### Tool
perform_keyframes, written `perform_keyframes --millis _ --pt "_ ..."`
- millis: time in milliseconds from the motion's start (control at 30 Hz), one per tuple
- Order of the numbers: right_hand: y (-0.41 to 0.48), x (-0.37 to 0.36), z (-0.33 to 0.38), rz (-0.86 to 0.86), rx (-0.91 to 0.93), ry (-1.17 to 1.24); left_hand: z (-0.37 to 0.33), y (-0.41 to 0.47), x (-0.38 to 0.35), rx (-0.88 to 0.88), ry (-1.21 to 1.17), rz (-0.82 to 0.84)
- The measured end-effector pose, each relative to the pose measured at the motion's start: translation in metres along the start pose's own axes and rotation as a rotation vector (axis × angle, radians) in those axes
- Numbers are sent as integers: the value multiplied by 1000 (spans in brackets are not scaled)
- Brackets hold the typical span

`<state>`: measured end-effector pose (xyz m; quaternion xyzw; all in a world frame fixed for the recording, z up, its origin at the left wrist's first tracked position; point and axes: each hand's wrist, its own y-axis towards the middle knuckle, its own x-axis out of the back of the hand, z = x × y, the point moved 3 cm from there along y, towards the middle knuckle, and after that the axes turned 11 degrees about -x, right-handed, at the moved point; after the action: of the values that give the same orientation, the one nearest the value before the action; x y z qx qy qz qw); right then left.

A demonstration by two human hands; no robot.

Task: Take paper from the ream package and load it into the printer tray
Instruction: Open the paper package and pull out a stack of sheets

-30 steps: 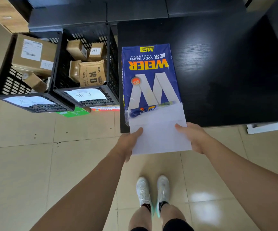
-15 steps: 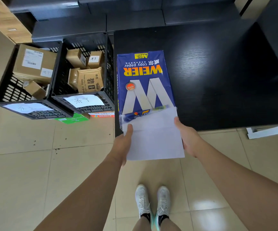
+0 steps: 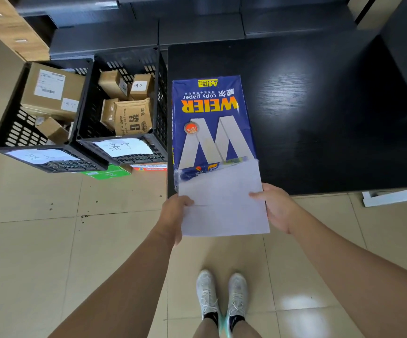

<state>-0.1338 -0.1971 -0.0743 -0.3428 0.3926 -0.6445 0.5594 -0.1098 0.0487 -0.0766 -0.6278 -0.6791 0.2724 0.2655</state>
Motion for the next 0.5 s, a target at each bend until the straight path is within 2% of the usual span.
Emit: perform_keyframes --millis 67,200,500 --pt "2 1 1 -36 -1 13 -2 3 0 7 -31 5" --pt "21 7 -4 -143 37 -90 0 6 2 -81 63 -12" --pt "-2 9 -23 43 -10 -65 11 -10 5 -12 -17 132"
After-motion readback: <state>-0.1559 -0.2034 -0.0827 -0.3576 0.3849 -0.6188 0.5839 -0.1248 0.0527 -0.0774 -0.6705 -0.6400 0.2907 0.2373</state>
